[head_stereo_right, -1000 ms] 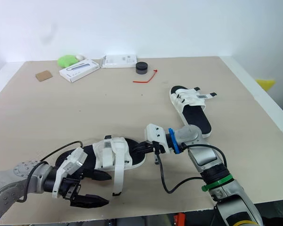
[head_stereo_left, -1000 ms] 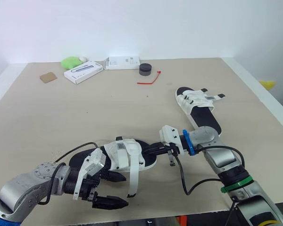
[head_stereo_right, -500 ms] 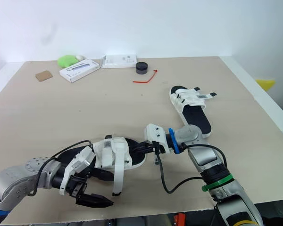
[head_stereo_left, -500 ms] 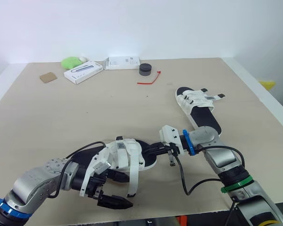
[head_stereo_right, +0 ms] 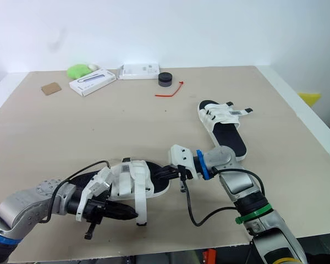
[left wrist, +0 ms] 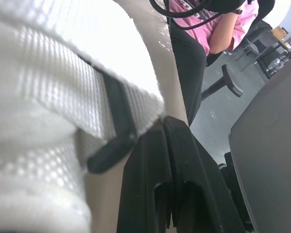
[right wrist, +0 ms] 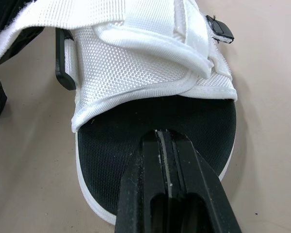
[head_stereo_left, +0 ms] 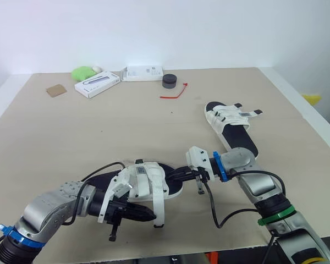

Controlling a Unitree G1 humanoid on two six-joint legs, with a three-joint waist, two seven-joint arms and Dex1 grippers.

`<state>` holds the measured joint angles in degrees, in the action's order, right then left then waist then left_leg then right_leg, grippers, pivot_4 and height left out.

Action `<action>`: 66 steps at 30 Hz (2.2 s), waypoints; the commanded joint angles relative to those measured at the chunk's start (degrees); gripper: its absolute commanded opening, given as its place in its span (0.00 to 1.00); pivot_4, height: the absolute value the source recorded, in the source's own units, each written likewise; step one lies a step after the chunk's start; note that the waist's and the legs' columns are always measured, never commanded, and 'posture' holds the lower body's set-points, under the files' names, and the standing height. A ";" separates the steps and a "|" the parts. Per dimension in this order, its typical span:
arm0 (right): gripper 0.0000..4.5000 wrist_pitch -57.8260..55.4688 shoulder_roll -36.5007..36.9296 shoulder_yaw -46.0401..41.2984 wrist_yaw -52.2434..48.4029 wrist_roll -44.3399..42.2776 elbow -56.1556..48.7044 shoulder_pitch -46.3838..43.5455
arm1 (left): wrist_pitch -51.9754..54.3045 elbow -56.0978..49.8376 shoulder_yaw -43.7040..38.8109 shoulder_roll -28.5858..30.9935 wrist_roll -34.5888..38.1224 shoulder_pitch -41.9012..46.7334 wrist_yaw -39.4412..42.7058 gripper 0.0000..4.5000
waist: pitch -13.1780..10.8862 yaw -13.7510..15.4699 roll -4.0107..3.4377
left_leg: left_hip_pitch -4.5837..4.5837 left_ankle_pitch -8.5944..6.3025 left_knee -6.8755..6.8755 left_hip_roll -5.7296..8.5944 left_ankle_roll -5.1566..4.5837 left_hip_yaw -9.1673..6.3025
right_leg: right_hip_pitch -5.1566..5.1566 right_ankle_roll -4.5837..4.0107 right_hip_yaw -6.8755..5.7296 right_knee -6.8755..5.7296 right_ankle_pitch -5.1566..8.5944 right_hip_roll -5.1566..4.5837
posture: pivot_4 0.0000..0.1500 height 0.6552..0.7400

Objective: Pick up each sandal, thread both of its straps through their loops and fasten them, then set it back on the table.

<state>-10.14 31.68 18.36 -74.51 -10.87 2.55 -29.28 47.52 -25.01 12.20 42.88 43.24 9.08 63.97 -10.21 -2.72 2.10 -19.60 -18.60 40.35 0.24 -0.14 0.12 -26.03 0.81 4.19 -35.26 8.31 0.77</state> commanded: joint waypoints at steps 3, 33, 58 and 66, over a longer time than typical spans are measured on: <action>0.00 -0.35 0.65 -0.20 0.05 -0.18 -2.06 0.56 | 1.40 0.28 -1.33 -1.33 1.94 1.44 -0.36 0.01 | 0.00 -0.01 0.00 | 0.00 0.00 0.00 0.00 -0.01 0.00 | 0.00 0.00 0.00 0.00 0.00 0.00 | 1.00 1.00; 0.00 0.18 0.77 0.01 -0.65 -0.01 -1.11 -0.37 | 16.45 12.95 -8.44 0.10 16.19 19.63 -2.73 0.01 | 0.00 -0.03 0.00 | 0.02 -0.02 -0.04 0.08 -0.03 -0.08 | 0.04 -0.03 -0.05 0.02 0.05 0.03 | 1.00 1.00; 0.00 0.17 0.48 0.08 0.14 0.18 -1.06 -0.46 | 16.89 13.17 -3.03 -1.38 8.45 15.27 -4.18 0.01 | 0.00 -0.01 0.01 | 0.03 -0.02 -0.03 0.05 -0.03 -0.22 | 0.06 0.00 -0.02 0.02 0.04 -0.02 | 1.00 1.00; 0.00 0.26 0.49 0.09 0.09 0.22 -1.08 -0.46 | 12.17 14.85 -1.47 -2.43 3.40 16.33 -3.33 0.01 | 0.00 -0.01 0.01 | 0.10 -0.02 -0.04 0.07 -0.04 -0.21 | 0.12 0.02 -0.01 0.02 0.05 -0.02 | 1.00 1.00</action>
<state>-10.12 32.16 18.57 -74.59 -10.80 2.01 -29.23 60.81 -10.40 9.35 40.69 49.07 25.37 60.75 -10.20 -2.73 2.10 -19.51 -18.62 40.32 0.30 -0.18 -0.09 -25.91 0.83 4.17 -35.24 8.36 0.75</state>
